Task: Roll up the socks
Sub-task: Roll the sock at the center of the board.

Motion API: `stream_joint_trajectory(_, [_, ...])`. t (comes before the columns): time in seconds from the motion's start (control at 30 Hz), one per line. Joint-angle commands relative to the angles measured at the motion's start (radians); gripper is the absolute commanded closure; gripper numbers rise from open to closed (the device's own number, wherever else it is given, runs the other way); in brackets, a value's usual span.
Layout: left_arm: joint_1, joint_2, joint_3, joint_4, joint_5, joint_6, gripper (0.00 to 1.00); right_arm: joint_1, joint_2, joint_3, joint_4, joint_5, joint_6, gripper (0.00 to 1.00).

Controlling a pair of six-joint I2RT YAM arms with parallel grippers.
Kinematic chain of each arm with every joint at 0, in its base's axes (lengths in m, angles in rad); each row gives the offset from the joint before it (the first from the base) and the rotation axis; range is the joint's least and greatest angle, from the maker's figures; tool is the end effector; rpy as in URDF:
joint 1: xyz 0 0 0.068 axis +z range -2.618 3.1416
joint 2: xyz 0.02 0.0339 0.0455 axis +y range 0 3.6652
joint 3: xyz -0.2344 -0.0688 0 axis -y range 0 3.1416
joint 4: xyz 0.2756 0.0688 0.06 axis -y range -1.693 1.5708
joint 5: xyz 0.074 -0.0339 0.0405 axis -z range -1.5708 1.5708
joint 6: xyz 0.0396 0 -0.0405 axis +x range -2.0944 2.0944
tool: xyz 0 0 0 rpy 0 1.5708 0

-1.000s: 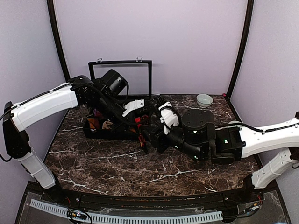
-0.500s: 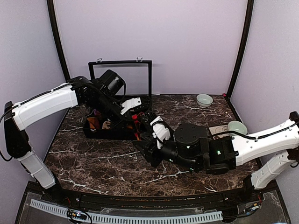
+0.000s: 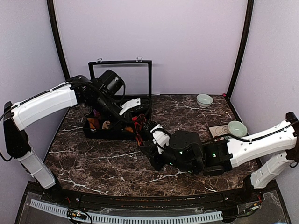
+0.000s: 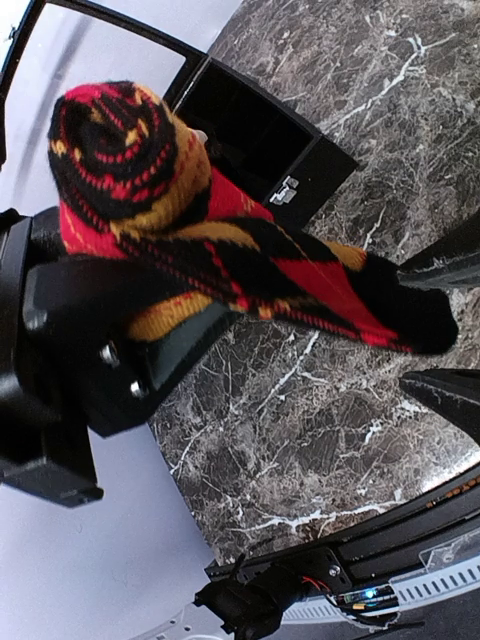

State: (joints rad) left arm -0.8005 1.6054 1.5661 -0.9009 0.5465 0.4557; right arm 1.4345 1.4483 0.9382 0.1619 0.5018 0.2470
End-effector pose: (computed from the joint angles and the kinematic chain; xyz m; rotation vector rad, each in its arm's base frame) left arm 0.2425 -0.2795 0.3098 1.6488 1.8827 -0.8276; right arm 0.0682 0.3574 0.2268 -0.7801 1.7658 0.6675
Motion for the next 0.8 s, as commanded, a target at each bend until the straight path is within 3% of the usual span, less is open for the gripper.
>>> stream_joint_trajectory(0.0, [0.004, -0.052, 0.026, -0.079, 0.139, 0.051, 1.00, -0.024, -0.008, 0.003, 0.015, 0.018, -0.003, 0.75])
stream_joint_trajectory(0.1, [0.004, -0.046, 0.029, -0.104, 0.183, 0.069, 1.00, -0.027, -0.020, -0.004, 0.032, -0.014, -0.019, 0.81])
stream_joint_trajectory(0.2, [0.004, -0.044, 0.031, -0.115, 0.212, 0.075, 1.00, -0.039, -0.045, -0.026, 0.069, -0.079, -0.022, 1.00])
stream_joint_trajectory(0.53, [0.004, -0.047, 0.037, -0.171, 0.219, 0.132, 1.00, -0.057, -0.181, -0.112, 0.026, -0.057, -0.011, 1.00])
stream_joint_trajectory(0.77, [0.004, -0.037, 0.061, -0.238, 0.300, 0.187, 1.00, -0.065, -0.219, -0.110, -0.032, -0.021, -0.003, 1.00])
